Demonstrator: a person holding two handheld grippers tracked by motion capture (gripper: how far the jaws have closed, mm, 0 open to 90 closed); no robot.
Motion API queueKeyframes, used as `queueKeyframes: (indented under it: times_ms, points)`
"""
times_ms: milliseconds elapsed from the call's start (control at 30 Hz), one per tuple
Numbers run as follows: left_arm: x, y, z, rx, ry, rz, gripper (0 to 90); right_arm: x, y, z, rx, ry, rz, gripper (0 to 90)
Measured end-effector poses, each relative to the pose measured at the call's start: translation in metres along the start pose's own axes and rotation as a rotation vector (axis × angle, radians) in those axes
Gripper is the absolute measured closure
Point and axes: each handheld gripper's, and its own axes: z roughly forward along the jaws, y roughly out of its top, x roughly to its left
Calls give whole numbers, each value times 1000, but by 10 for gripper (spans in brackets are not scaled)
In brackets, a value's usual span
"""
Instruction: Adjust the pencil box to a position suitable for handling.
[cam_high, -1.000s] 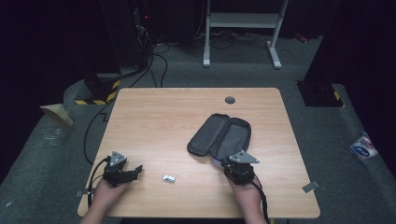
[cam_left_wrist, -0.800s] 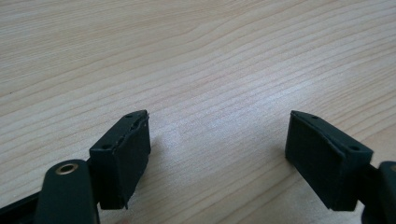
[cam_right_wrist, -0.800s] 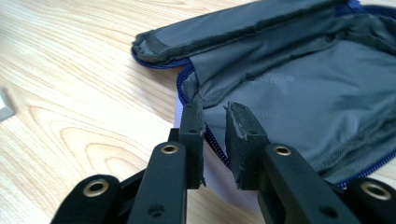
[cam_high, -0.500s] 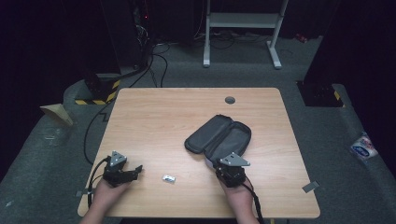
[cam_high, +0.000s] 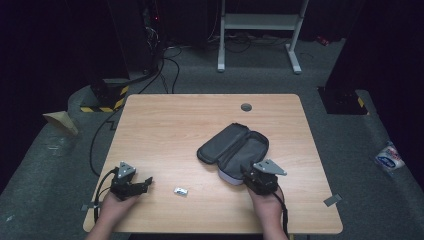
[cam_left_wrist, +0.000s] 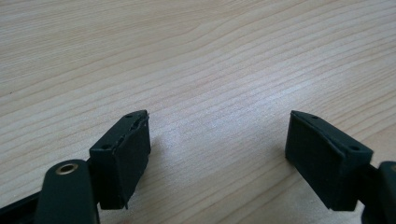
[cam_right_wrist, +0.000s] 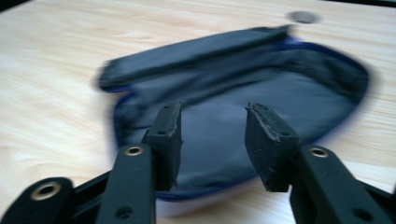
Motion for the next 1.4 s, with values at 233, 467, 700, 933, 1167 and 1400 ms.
queueKeyframes:
  times_ms: [233,467,700,933,1167,1400]
  points:
    - [0,0,0,0,0,0,224,-30,-7,-3,-1,-102,73,457]
    - [0,0,0,0,0,0,224,-31,-12,3,24,-72,89,472]
    - [0,0,0,0,-1,-1,224,-23,-14,9,42,-46,79,470]
    - [0,0,0,0,-4,2,225,-5,-13,12,47,-11,43,466]
    - [0,0,0,0,-6,1,226,16,-11,15,47,37,3,466]
    - [0,0,0,0,-7,2,226,33,-11,18,47,72,-32,466]
